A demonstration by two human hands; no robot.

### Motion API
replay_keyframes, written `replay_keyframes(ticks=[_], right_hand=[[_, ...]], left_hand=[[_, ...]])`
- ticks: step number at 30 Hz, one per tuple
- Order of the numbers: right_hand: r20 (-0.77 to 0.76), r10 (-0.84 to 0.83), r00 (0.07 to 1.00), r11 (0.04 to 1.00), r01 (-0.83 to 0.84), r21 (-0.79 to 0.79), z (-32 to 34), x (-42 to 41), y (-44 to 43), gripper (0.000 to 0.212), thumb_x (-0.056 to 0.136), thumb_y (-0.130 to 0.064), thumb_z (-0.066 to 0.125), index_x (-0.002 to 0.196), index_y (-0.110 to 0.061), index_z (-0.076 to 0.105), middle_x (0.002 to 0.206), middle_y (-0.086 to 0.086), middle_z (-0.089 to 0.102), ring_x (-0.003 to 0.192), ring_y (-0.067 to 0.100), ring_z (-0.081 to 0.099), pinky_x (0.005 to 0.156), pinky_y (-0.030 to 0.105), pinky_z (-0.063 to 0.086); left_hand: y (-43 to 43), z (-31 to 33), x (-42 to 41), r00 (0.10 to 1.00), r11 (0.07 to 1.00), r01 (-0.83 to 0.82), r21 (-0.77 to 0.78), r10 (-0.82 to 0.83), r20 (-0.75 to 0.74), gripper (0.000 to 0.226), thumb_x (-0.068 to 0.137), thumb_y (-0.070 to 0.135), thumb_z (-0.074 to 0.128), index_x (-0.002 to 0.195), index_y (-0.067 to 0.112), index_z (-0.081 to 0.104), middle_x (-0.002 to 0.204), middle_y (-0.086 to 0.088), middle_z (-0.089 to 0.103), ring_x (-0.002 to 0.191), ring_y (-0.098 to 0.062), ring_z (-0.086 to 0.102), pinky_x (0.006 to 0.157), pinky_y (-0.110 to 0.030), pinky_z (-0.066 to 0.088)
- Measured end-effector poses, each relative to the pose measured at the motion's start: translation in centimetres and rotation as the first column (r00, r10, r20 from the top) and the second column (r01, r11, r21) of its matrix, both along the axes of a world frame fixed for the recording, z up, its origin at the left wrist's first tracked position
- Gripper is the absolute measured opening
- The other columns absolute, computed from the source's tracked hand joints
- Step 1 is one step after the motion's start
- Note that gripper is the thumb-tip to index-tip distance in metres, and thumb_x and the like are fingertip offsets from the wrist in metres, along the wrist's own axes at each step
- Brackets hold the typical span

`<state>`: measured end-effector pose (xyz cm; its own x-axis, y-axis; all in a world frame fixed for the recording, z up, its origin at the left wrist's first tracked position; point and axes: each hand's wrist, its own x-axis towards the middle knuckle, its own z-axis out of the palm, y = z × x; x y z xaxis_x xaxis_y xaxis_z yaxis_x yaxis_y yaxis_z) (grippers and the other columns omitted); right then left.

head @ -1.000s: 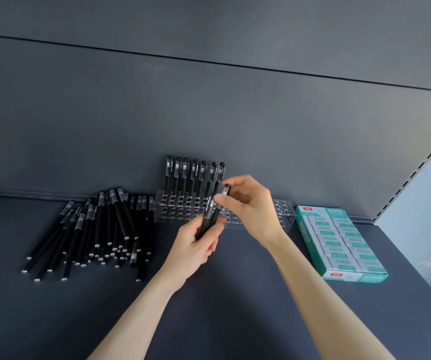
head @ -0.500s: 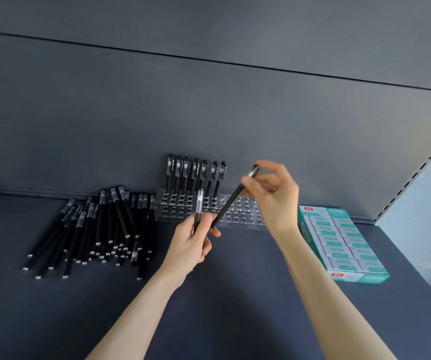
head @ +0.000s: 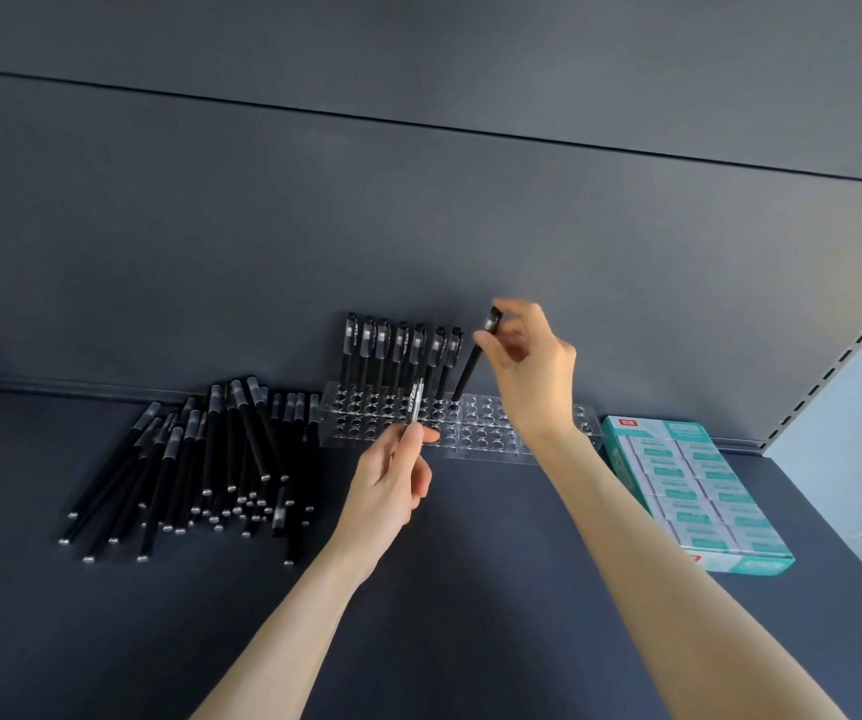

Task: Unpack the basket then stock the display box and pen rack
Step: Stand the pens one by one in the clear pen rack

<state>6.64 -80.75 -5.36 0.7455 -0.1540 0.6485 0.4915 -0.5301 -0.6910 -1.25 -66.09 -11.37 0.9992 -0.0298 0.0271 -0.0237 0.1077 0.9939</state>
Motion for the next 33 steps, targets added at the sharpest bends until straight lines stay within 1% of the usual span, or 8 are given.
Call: replay_keyframes(ticks=[6, 10, 16, 19, 22, 25, 29, 33], right_hand=[[-0.018, -0.003, 1.0, 0.986, 0.0, -0.167, -1.3, -0.4, 0.0, 0.035, 0.088, -0.004, 0.061, 0.123, -0.009, 0.059, 0.084, 0.009, 0.069, 0.072, 0.027, 0.064, 0.076, 0.042, 0.054], [0.0, -0.029, 1.0, 0.961, 0.028, -0.275, -1.6, -0.3, 0.1, 0.03, 0.089, -0.007, 0.061, 0.119, -0.009, 0.059, 0.084, 0.005, 0.07, 0.068, 0.028, 0.064, 0.068, 0.044, 0.054], [-0.011, -0.058, 0.998, 0.96, 0.053, -0.276, -2.0, -0.7, 0.2, 0.028, 0.088, -0.006, 0.061, 0.116, -0.01, 0.059, 0.085, 0.004, 0.07, 0.068, 0.028, 0.063, 0.068, 0.044, 0.054], [0.007, -0.07, 0.998, 0.976, 0.07, -0.207, -1.9, -1.6, 0.2, 0.023, 0.088, -0.01, 0.062, 0.111, -0.012, 0.062, 0.089, -0.001, 0.068, 0.071, 0.019, 0.062, 0.069, 0.039, 0.054], [-0.108, 0.051, 0.993, 0.998, -0.047, 0.035, -1.7, -3.3, 0.1, 0.009, 0.087, -0.025, 0.065, 0.095, -0.022, 0.064, 0.078, -0.01, 0.067, 0.071, 0.006, 0.06, 0.066, 0.017, 0.049], [-0.306, 0.319, 0.897, 0.937, -0.251, 0.242, -1.5, -4.6, 0.0, 0.015, 0.081, -0.025, 0.072, 0.094, -0.025, 0.066, 0.076, -0.006, 0.07, 0.071, 0.011, 0.065, 0.069, 0.021, 0.052], [-0.281, 0.409, 0.868, 0.905, -0.345, 0.25, -1.4, -5.3, -0.7, 0.025, 0.082, -0.009, 0.07, 0.103, -0.021, 0.065, 0.073, -0.006, 0.072, 0.069, 0.008, 0.067, 0.071, 0.018, 0.052], [-0.179, 0.279, 0.943, 0.933, -0.222, 0.284, -0.7, -5.2, -1.4, 0.031, 0.081, -0.007, 0.071, 0.096, -0.033, 0.063, 0.074, -0.007, 0.071, 0.071, 0.014, 0.069, 0.072, 0.025, 0.054]], left_hand=[[0.0, 0.1, 0.0, 1.0, 1.0, 0.024, 0.008, -0.024, 0.0, 0.023, 0.098, 0.038, 0.045, 0.091, 0.028, 0.063, 0.06, 0.003, 0.043, 0.044, -0.004, 0.032, 0.041, -0.015, 0.024], [-0.1, 0.1, -0.2, 0.999, 0.999, 0.03, 0.016, -0.031, 0.032, 0.021, 0.097, 0.039, 0.046, 0.092, 0.032, 0.065, 0.058, 0.003, 0.041, 0.045, -0.006, 0.03, 0.041, -0.015, 0.025], [-0.1, 0.2, 0.0, 1.0, 1.0, 0.018, -0.01, -0.018, -0.004, 0.02, 0.098, 0.033, 0.046, 0.093, 0.028, 0.065, 0.06, 0.002, 0.044, 0.048, -0.006, 0.034, 0.044, -0.017, 0.025], [-0.2, 0.3, -0.3, 0.998, 0.998, 0.066, 0.003, -0.066, 0.014, 0.019, 0.098, 0.034, 0.046, 0.093, 0.034, 0.065, 0.058, 0.005, 0.043, 0.048, -0.007, 0.032, 0.045, -0.02, 0.023], [-0.3, 0.5, -0.4, 0.995, 0.996, 0.089, 0.03, -0.09, 0.035, 0.019, 0.099, 0.032, 0.047, 0.099, 0.031, 0.066, 0.058, 0.006, 0.041, 0.048, -0.005, 0.031, 0.044, -0.015, 0.025], [-0.5, 0.4, -0.4, 0.99, 0.99, 0.139, 0.024, -0.139, 0.02, 0.022, 0.1, 0.027, 0.045, 0.104, 0.024, 0.067, 0.062, 0.001, 0.041, 0.05, -0.006, 0.031, 0.047, -0.019, 0.022], [-0.7, 0.2, -0.7, 0.978, 0.979, 0.204, 0.029, -0.205, 0.037, 0.024, 0.101, 0.019, 0.043, 0.107, 0.018, 0.066, 0.066, 0.0, 0.051, 0.055, -0.01, 0.038, 0.051, -0.02, 0.033], [-0.9, -0.1, -0.5, 0.976, 0.964, -0.076, 0.254, 0.02, 0.215, 0.018, 0.097, 0.016, 0.051, 0.104, 0.027, 0.064, 0.096, 0.01, 0.064, 0.085, -0.008, 0.058, 0.079, -0.016, 0.044]])
